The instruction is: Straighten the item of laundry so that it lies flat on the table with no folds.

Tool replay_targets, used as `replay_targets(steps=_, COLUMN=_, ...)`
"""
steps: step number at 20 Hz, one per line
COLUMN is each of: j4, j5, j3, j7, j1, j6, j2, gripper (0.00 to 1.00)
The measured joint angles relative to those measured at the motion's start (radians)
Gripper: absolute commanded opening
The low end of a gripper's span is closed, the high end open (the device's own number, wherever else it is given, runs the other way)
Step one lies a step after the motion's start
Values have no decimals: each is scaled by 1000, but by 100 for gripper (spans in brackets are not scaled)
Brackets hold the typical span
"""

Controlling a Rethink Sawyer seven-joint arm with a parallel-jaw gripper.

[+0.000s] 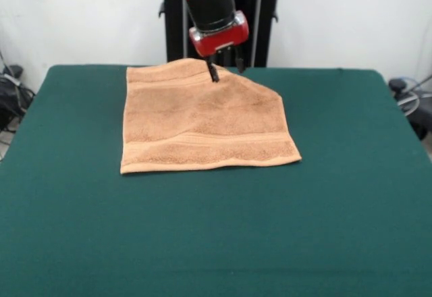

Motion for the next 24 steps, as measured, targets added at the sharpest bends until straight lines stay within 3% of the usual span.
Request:
replay_targets(steps=6, j4=-4, j5=-1, j3=-42, j7=0, j1=48, j6=27, j2=-97, gripper=100)
replay_targets(steps=12, j4=-31, j5=-1, j3=-49, j7=0, j1=40, j6=74, j2=-170, gripper=100)
replay_targets(steps=24, j4=-110, j5=-7, j3=-121, j7=0, j1=94, j6=-8, j2=-125, gripper=100)
